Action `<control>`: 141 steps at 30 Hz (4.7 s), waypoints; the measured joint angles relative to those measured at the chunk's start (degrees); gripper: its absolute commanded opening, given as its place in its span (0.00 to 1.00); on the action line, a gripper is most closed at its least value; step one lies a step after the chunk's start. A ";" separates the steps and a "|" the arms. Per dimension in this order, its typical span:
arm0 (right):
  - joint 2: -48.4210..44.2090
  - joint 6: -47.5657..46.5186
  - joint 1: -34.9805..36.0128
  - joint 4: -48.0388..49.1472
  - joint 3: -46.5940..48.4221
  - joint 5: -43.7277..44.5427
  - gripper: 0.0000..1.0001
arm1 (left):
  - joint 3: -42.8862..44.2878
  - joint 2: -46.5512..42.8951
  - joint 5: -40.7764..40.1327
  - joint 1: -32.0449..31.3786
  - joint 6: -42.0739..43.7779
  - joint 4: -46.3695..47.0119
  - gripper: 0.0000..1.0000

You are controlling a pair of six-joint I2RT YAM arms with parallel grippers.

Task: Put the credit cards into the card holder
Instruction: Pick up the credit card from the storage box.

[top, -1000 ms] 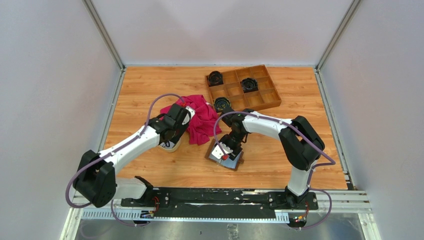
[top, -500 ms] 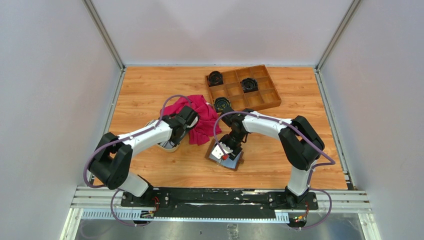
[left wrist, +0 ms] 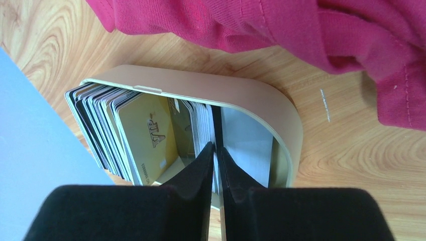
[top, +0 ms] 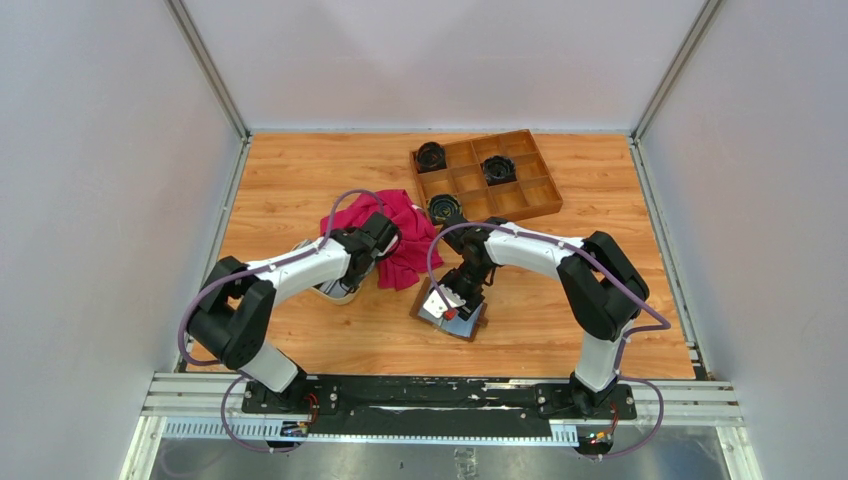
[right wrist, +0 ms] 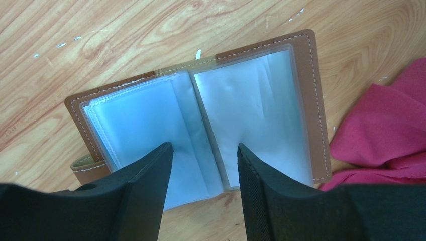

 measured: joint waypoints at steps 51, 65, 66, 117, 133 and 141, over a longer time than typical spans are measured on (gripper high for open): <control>0.70 -0.02 0.17 -1.20 0.85 0.02 0.52 | 3.72 -1.60 10.58 9.11 0.92 -1.81 0.61; 0.70 -0.02 0.26 -1.29 0.85 0.04 0.51 | 3.15 -7.43 17.29 14.62 2.43 -1.68 0.89; 0.70 -0.02 0.26 -1.29 0.85 0.04 0.51 | 3.02 -8.09 17.75 14.88 2.45 -1.60 0.87; 1.09 -0.07 0.90 -2.14 1.51 0.55 0.49 | 7.52 -0.20 23.21 23.74 1.25 -2.71 0.00; 1.25 -0.07 0.90 -2.32 1.62 0.52 0.49 | 7.52 -0.50 28.24 26.36 0.17 -2.64 0.00; 1.51 -0.07 0.90 -2.64 1.92 0.52 0.48 | 7.52 -0.70 31.78 26.73 -0.33 -3.28 0.11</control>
